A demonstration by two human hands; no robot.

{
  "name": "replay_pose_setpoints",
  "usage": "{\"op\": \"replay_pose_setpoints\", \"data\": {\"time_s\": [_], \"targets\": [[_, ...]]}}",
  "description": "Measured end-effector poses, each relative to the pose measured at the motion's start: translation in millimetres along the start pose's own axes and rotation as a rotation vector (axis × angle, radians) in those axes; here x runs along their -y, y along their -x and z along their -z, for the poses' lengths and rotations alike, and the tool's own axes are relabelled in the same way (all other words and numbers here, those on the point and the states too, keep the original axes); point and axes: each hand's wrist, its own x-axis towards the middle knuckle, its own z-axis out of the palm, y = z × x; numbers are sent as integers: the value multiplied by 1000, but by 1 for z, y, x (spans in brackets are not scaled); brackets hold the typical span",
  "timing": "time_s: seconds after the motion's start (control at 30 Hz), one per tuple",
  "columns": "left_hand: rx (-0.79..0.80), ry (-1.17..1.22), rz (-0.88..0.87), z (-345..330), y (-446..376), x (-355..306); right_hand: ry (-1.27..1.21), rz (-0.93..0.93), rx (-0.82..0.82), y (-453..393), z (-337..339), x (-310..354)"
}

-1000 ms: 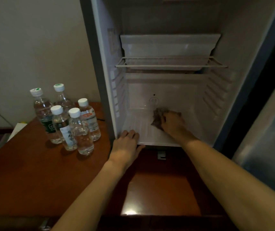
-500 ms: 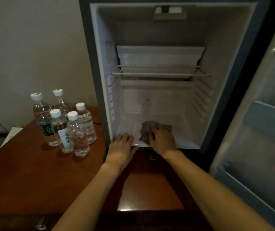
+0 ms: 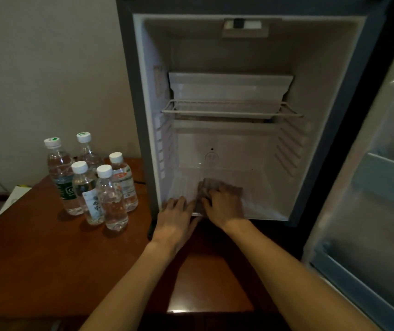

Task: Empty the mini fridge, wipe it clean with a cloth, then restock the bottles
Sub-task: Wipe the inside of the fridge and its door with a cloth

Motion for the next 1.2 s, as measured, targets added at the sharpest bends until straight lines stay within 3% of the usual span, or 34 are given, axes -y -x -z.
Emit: {"op": "replay_pose_setpoints", "data": {"time_s": [0.43,0.57,0.87,0.97,1.13,1.2], "targets": [[76,-65,2,11,-7,2,-14,-39,43,-94,-11,2],[88,-58,10,11,-6,1,-57,-4,-46,-71,-4,0],[57,-39,18,12,-1,-3,-68,41,2,33,19,1],[54,-30,18,12,-1,-5,-38,97,-107,64,11,-2],[43,-24,26,9,-1,-4,-27,65,-141,64,12,3],[39,-27,26,7,-1,-3,-39,43,-82,48,19,7]]}}
